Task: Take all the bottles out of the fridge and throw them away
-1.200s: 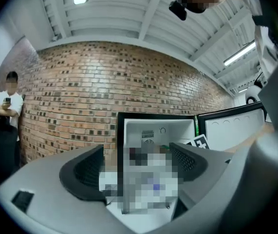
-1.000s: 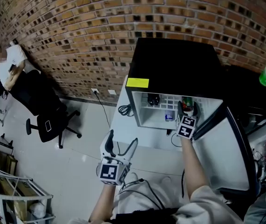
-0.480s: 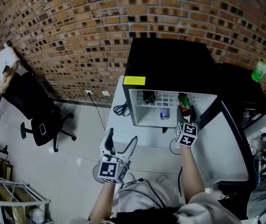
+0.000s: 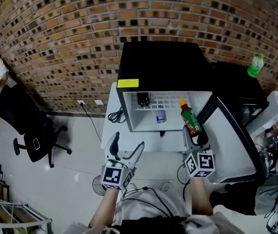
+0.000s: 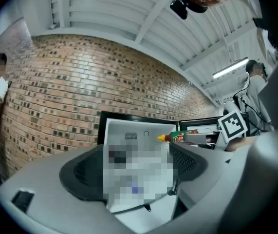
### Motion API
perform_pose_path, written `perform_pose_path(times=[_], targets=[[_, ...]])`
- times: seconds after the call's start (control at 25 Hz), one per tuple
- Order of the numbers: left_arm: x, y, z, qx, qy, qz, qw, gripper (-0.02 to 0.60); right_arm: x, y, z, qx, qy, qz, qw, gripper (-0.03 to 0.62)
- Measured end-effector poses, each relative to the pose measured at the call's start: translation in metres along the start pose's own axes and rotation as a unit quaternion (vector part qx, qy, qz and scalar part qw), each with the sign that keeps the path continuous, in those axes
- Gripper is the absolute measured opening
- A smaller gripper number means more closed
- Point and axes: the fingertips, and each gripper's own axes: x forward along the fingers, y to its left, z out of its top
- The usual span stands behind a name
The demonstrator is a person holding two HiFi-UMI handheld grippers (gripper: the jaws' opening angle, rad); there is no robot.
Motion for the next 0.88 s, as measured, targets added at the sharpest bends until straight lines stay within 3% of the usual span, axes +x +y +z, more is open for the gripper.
perform_pose_path(times=[0.2,0.4,0.52,0.68,0.88], targets=[[0.000,-0.013,0.011,-0.002,-0.008,-0.022,0.9997,0.414,-0.050,0.011,0.022,0.026,-0.012,0.020,0.999,0.281],[-0.008,-0.011,0.009,-0.003,-0.005,-0.019,0.9998,0.413,-0.072,0.029,0.031,0.039,-0.011,0.049,0.998,0.281],[-0.018,-0.003,0.006,-0.003,-0.004,-0.007,1.0000,0.414,-0.069,0.053,0.027,0.042,0.003,0.088,0.995,0.281],[-0.039,0.015,0.002,-0.022,-0.002,0.032,0.9992,0.414,-0.056,0.096,0.002,0.038,0.041,0.159,0.986,0.281],[-0.097,0.059,-0.033,-0.027,0.020,0.116,0.9927,0.413,-0.042,0.174,-0.046,0.021,0.102,0.265,0.958,0.281]])
